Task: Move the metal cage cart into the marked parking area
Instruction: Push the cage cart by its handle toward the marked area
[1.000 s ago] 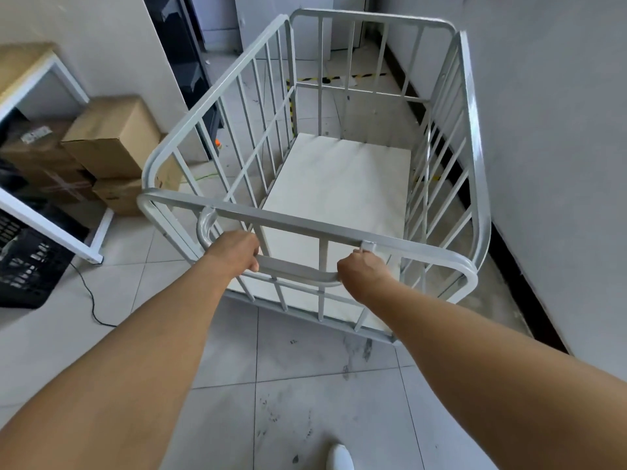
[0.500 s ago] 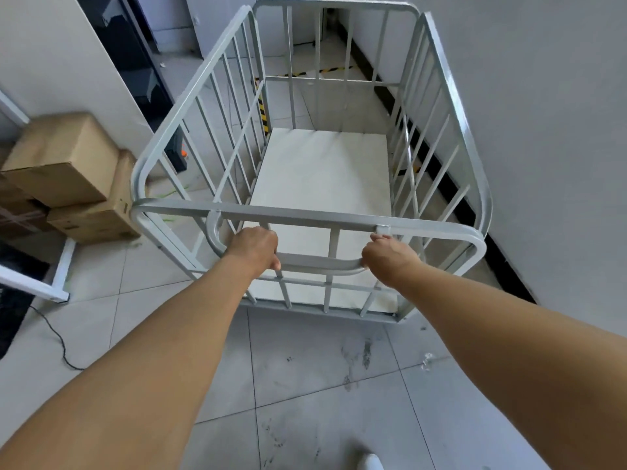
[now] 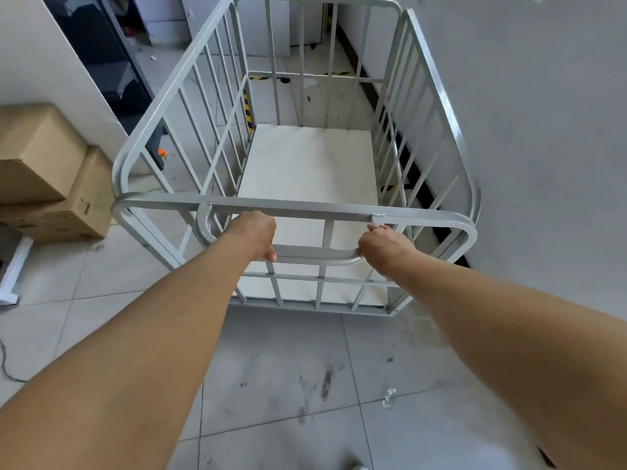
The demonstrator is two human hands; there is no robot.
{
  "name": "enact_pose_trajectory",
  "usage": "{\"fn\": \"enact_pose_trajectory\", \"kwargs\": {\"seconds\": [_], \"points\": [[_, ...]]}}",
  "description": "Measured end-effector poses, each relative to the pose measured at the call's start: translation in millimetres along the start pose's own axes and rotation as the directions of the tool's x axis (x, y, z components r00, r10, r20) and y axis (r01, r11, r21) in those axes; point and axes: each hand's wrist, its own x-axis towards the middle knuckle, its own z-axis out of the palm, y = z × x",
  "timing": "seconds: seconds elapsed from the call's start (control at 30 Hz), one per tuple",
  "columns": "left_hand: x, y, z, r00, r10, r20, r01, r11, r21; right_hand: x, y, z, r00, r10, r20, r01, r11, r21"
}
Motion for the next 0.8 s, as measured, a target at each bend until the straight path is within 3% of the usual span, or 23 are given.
{"fn": "enact_pose_trajectory", "kwargs": {"seconds": [0.27, 0.8], "points": [[58, 29, -18, 0.999, 0.025, -0.042, -0.025, 1.0, -0.004, 60, 48, -14, 0.998, 0.053, 0.025, -0.054, 0.998, 0.034], [186, 22, -88, 0.999, 0.008, -0.043, -0.007, 1.0, 0.022, 187, 83, -59, 0.994, 0.102, 0.022, -0.105, 0.983, 0.148]]}}
